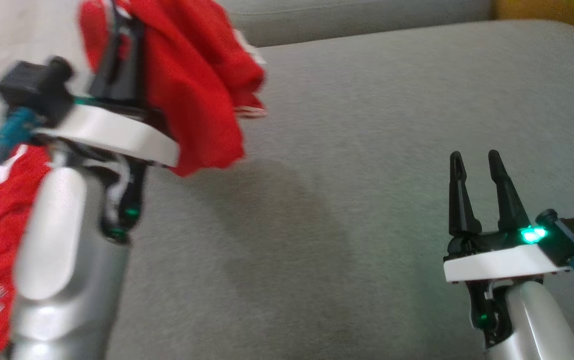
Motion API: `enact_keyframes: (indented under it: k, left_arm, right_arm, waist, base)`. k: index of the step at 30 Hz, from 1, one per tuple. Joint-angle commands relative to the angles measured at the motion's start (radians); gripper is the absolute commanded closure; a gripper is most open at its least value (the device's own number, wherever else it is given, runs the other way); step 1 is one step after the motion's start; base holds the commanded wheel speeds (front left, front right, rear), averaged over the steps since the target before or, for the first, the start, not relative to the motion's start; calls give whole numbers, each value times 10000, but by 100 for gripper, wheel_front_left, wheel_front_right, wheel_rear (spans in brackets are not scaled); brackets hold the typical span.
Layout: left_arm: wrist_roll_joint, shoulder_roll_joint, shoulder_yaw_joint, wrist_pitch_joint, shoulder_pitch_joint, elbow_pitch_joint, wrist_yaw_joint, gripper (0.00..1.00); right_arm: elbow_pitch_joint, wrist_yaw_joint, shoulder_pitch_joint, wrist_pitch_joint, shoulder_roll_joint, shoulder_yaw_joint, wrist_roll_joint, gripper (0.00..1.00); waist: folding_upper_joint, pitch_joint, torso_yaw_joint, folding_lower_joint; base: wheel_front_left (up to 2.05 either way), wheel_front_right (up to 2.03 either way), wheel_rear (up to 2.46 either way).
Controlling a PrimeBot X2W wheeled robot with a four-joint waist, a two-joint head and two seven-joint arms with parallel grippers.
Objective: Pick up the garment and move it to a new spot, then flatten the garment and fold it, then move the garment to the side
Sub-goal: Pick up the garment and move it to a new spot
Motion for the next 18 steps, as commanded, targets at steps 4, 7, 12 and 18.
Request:
enact_keyframes:
  k: [4,7,12,18]
  left_arm:
    - [-12,-470,-128,-177,-321,45,173,100]
    - [-135,-907,-249,-581,-512,676,411,0]
    - [-114,-1137,-474,-1481,-744,1618,531,0]
    - [18,-724,-276,-2399,-316,2147,429,0]
  right_arm:
    - [-495,-7,-609,-109,-54,257,109,0]
    - [-536,-7,-735,-109,-54,301,126,0]
    - [-604,-7,-854,-109,-54,259,232,0]
    - [-621,-7,-620,-109,-54,-26,126,0]
  waist:
    - [-1,301,-1308,0]
    - [-1,534,-1787,0]
    - [-1,736,-2146,0]
    - [-1,607,-1662,0]
  base:
    - [0,0,0]
    - [0,0,0]
    - [0,0,0]
    - [0,0,0]
